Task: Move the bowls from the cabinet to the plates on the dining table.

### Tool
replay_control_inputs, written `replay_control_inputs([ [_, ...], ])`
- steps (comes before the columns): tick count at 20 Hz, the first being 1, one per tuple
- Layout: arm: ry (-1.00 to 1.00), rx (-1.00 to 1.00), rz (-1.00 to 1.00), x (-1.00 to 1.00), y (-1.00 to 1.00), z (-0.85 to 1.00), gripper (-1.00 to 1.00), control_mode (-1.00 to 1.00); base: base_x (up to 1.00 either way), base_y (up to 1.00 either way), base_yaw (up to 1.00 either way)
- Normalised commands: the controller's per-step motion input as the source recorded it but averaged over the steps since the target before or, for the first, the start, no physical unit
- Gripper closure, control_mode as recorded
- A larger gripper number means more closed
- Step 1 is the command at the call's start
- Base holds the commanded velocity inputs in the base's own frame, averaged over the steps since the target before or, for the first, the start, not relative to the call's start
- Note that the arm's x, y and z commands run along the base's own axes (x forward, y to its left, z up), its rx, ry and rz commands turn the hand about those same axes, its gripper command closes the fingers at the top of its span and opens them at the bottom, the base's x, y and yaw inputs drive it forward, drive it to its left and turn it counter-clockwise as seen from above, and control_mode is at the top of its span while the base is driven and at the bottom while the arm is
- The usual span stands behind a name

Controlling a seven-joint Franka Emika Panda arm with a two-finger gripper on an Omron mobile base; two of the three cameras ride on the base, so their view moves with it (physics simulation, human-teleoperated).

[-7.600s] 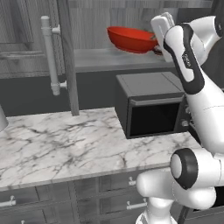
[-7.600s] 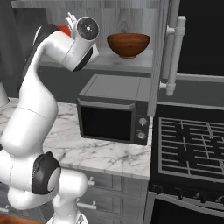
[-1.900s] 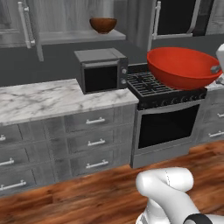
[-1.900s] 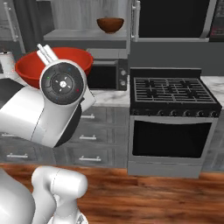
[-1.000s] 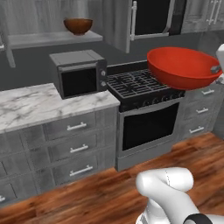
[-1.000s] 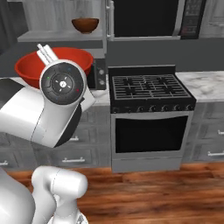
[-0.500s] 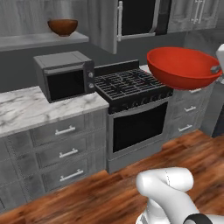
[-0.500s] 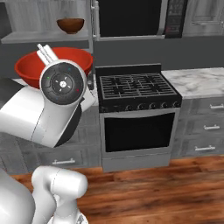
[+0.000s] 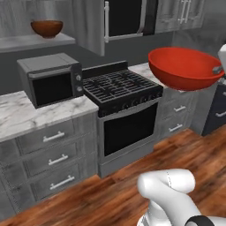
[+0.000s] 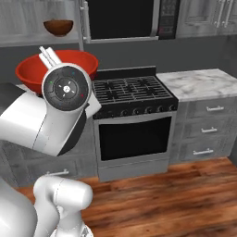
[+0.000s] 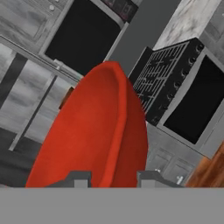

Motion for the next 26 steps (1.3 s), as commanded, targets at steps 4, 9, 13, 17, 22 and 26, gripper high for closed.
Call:
replay_control_inputs([
  [4,0.00,0.00,0.00,0.00,0.00,0.00,1.00,1.00,0.00,0.03,-0.25],
  [9,0.00,0.00,0.00,0.00,0.00,0.00,1.00,1.00,0.00,0.03,-0.25],
  [13,0.00,0.00,0.00,0.00,0.00,0.00,1.00,1.00,0.00,0.03,-0.25],
  [17,0.00,0.00,0.00,0.00,0.00,0.00,1.00,1.00,0.00,0.03,-0.25],
  [22,0.00,0.00,0.00,0.00,0.00,0.00,1.00,1.00,0.00,0.03,-0.25],
  [26,0.00,0.00,0.00,0.00,0.00,0.00,1.00,1.00,0.00,0.03,-0.25],
])
